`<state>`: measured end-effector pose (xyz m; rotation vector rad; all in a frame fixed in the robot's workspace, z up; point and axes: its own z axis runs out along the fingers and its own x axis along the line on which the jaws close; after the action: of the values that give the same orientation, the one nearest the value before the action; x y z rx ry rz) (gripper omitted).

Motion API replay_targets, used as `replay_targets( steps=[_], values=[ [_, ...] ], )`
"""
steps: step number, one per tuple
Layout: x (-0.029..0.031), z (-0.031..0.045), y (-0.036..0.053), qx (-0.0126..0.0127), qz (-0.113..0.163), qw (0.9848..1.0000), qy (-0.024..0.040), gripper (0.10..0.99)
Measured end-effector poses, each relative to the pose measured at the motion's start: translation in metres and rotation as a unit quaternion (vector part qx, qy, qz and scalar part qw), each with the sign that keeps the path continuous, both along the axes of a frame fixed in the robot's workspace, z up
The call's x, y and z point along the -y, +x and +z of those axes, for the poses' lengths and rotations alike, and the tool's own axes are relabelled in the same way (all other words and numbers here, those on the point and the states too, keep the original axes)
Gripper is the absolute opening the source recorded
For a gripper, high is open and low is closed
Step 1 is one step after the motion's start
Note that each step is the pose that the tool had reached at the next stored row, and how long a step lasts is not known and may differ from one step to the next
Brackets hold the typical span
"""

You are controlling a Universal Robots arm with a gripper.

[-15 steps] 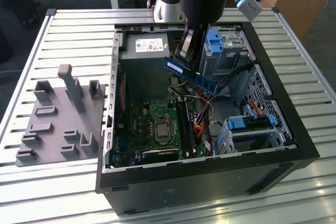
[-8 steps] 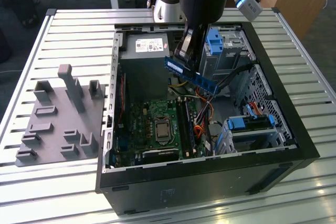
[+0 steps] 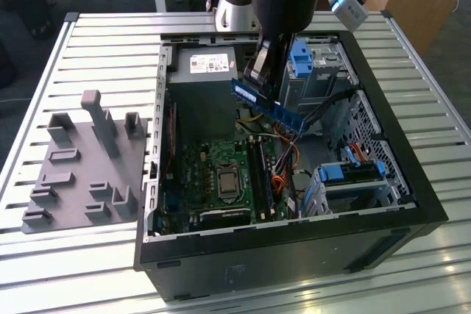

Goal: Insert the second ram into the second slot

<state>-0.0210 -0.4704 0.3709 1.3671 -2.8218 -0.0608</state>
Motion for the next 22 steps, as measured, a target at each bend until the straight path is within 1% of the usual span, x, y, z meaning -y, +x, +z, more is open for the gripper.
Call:
replay_targets(
  steps=[22],
  values=[
    [0.0,-0.0002,0.0,0.0,-0.029,0.9996,0.0,0.137]
  ],
)
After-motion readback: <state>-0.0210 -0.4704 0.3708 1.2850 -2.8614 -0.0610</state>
